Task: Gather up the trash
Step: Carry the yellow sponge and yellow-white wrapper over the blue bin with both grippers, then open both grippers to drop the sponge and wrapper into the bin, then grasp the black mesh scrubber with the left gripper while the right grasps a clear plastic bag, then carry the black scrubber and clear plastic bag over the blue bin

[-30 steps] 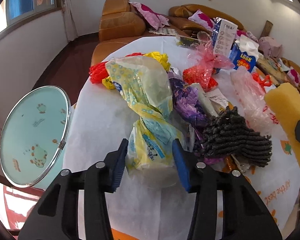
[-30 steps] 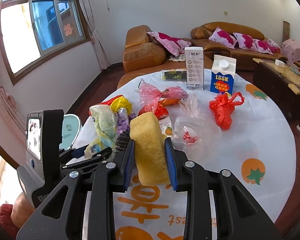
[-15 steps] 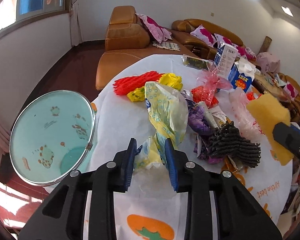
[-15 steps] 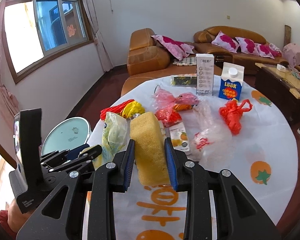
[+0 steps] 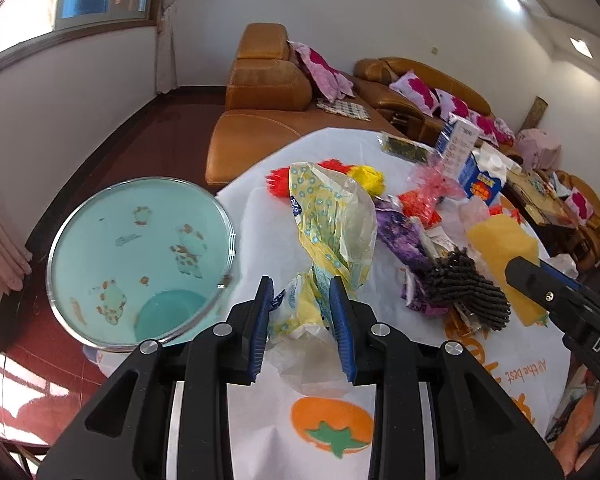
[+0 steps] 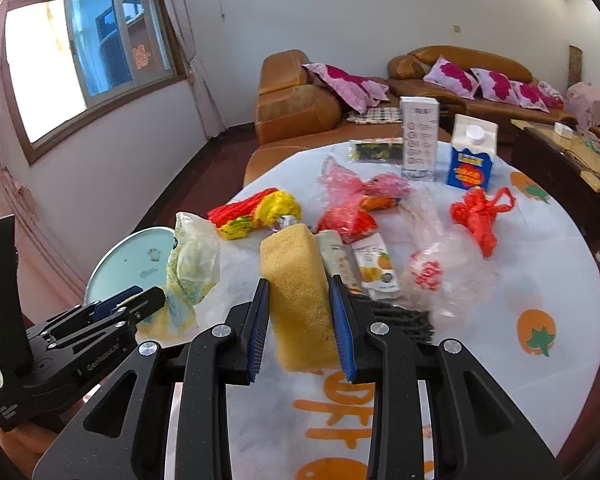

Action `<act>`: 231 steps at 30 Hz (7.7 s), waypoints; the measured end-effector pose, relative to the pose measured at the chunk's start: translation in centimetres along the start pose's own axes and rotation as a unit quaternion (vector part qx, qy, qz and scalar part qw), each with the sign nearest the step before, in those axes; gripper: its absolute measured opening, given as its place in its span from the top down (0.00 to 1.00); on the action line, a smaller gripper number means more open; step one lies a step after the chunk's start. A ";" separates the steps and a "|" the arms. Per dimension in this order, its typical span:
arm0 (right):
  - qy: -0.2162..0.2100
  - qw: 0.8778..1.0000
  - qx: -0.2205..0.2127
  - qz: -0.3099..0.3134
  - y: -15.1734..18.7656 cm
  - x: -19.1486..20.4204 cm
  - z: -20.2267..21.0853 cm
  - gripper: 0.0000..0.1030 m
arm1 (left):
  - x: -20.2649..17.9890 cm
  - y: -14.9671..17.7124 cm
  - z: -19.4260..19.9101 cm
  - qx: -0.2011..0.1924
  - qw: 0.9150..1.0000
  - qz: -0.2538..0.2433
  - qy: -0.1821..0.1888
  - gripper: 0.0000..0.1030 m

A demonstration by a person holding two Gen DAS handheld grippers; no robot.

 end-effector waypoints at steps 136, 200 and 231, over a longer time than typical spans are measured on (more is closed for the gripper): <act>-0.012 0.985 0.021 -0.173 2.9 -16.4 -0.8 0.36 | -15.4 4.7 -7.6 0.077 0.988 -0.114 0.064 0.64; -0.089 0.994 -0.059 0.014 -4.8 8.6 -0.9 0.90 | 9.6 -6.2 6.1 -0.111 0.989 0.078 -0.066 0.83; -0.111 0.992 0.009 0.065 -5.1 16.6 -10.8 0.90 | 17.0 -7.2 0.0 -0.065 0.982 0.112 -0.139 0.83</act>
Point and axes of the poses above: each gripper's, at about its wrist camera, not at the fingertips, and z roughly against the way its jaws point, x to its left, y to its underside, the point moved 6 cm from there along -z, roughly the way its jaws point, and after that the axes turned 15 degrees about z, right-handed, at the moved point
